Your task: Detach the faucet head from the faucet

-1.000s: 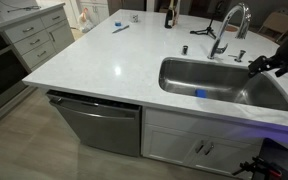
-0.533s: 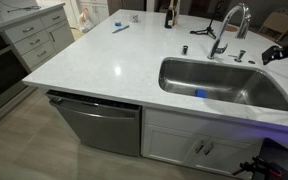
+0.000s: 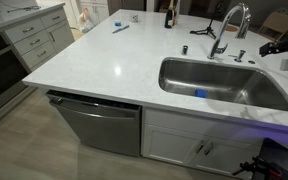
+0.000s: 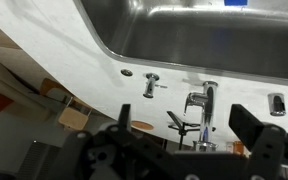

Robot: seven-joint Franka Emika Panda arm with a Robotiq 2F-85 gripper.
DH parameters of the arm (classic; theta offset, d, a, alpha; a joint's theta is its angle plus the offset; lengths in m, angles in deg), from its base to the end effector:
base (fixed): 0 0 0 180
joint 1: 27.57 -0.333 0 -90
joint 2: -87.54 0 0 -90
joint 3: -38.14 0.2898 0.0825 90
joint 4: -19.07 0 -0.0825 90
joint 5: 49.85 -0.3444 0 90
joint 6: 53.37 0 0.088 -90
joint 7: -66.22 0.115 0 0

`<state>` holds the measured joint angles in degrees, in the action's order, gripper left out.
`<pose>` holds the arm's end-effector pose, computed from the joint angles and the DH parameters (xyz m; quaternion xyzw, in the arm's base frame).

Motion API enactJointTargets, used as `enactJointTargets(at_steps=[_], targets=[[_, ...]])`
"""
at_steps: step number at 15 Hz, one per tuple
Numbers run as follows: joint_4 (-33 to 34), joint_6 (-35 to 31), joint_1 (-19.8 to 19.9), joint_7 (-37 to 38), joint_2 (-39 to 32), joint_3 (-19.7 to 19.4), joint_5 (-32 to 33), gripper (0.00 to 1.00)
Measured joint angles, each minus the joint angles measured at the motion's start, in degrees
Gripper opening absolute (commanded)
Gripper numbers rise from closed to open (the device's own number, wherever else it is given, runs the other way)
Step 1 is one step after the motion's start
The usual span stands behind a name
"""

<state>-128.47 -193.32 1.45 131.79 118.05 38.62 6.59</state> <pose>0.3448 -0.1937 0.4725 0.8033 -0.4313 0.2833 0.2975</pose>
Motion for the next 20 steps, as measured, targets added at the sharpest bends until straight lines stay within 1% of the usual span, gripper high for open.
enactJointTargets(at_steps=[4, 8, 14, 18, 20], targets=[[2.5, -4.9, -3.5, 3.5, -4.7, -3.3, 6.4, 1.0], [8.0, -7.2, -6.1, 5.7, -10.5, -6.4, 11.2, 1.0], [18.8, -9.9, -8.6, 5.7, -21.1, -11.4, 12.2, 1.0], [25.2, -12.8, -8.9, 5.7, -28.1, -13.5, 12.2, 1.0], [28.2, -13.3, -9.2, 5.6, -31.2, -14.1, 12.2, 1.0]])
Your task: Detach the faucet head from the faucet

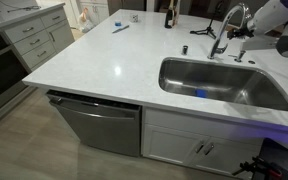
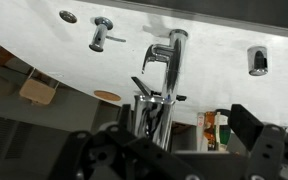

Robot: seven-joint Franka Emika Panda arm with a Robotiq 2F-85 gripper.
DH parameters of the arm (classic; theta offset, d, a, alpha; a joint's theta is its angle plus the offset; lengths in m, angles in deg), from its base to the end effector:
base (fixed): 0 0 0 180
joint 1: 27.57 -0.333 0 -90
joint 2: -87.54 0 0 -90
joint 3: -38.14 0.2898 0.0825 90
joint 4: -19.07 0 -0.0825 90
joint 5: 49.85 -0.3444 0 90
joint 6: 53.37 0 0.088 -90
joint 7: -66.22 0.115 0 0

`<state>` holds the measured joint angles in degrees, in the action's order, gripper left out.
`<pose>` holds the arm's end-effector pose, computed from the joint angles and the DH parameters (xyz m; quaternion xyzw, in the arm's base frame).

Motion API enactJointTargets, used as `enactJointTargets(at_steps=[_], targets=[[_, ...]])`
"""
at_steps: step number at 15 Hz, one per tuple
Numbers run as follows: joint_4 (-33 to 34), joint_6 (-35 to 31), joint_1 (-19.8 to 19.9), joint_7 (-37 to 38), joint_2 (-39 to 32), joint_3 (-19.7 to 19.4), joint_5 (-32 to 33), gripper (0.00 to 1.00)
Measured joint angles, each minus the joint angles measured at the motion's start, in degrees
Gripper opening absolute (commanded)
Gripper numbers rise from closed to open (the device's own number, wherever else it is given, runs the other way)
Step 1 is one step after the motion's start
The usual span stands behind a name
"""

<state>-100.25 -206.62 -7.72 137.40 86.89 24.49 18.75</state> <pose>0.4755 -0.2844 0.4588 0.8076 -0.3758 0.3489 0.2912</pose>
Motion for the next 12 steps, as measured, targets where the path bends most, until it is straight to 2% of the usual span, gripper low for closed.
enactJointTargets(at_steps=[12], targets=[[13.7, 0.0, 0.1, -2.4, -11.3, -3.2, -3.7, 1.0]])
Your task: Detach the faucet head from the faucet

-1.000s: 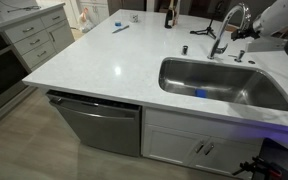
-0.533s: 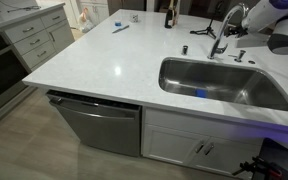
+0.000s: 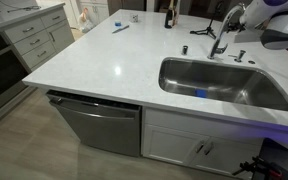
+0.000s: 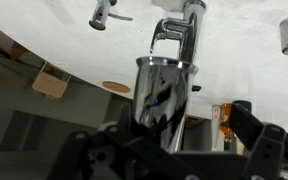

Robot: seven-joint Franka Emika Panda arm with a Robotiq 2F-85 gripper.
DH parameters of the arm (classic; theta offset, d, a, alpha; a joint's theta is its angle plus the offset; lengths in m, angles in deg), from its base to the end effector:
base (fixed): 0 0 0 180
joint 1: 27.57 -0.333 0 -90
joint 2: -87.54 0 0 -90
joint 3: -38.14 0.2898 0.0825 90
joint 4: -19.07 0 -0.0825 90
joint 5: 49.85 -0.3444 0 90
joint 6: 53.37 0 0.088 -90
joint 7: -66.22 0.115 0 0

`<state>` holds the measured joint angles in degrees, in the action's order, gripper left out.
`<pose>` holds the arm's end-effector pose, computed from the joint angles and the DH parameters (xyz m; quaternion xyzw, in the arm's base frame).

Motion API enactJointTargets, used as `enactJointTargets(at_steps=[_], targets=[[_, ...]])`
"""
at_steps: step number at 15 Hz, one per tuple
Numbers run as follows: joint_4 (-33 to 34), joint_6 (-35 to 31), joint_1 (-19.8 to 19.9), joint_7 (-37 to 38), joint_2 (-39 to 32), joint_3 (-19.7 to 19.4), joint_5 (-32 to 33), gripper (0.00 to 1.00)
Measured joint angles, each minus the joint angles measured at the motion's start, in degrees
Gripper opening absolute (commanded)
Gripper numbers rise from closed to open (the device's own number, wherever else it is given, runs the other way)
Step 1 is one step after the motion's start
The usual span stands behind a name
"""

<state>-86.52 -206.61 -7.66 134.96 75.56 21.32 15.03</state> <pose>0.5138 -0.3388 0.4610 0.7887 -0.3918 0.3526 0.3165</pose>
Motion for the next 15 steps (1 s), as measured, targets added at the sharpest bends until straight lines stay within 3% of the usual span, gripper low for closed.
enactJointTargets(at_steps=[2, 10, 12, 13, 15], targets=[[1.1, 0.0, 0.3, 0.0, -0.9, 0.0, 0.0, 0.74], [1.9, 1.5, 0.7, -1.6, -1.3, -0.2, -2.2, 0.12], [1.9, 1.7, 0.5, -4.3, -1.0, -0.2, -4.4, 0.02], [1.8, 1.8, 0.2, -5.0, -0.9, -0.2, -5.1, 0.05], [1.6, 1.8, -0.3, -5.7, -0.8, -0.2, -5.5, 0.02]])
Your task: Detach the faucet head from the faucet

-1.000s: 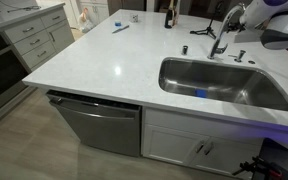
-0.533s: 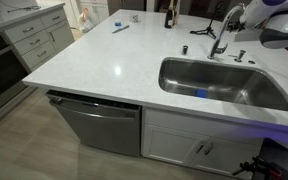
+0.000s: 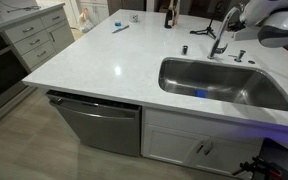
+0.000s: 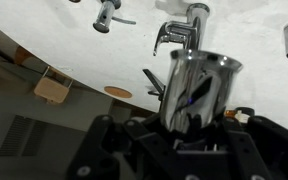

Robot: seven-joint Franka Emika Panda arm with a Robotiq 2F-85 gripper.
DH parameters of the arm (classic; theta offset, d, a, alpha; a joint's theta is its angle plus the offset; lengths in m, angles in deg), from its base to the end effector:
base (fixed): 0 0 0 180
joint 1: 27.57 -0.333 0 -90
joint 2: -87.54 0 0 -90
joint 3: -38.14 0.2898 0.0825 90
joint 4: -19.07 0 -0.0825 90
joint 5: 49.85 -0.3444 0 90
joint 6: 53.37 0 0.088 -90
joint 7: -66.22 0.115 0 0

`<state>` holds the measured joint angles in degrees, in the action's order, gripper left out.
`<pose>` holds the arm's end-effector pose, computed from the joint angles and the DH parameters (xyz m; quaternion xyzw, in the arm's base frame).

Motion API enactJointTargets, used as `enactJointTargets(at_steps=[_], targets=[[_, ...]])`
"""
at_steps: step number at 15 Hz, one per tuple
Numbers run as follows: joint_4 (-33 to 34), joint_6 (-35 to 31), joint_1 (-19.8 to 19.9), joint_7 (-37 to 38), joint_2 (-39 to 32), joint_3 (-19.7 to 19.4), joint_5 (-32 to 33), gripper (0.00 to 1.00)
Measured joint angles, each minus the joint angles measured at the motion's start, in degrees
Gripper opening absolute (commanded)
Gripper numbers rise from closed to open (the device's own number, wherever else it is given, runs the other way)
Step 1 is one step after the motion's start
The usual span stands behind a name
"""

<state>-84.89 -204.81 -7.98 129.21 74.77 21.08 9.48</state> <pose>0.5172 -0.3446 0.4664 0.7961 -0.3943 0.3338 0.3152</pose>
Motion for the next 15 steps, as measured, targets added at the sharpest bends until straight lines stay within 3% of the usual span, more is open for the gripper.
enactJointTargets(at_steps=[7, 15], targets=[[-1.7, 0.0, -1.7, -0.9, 0.7, 0.2, 0.0, 0.01], [-10.9, -0.1, -4.6, -3.2, -0.1, 0.4, -1.9, 0.0]])
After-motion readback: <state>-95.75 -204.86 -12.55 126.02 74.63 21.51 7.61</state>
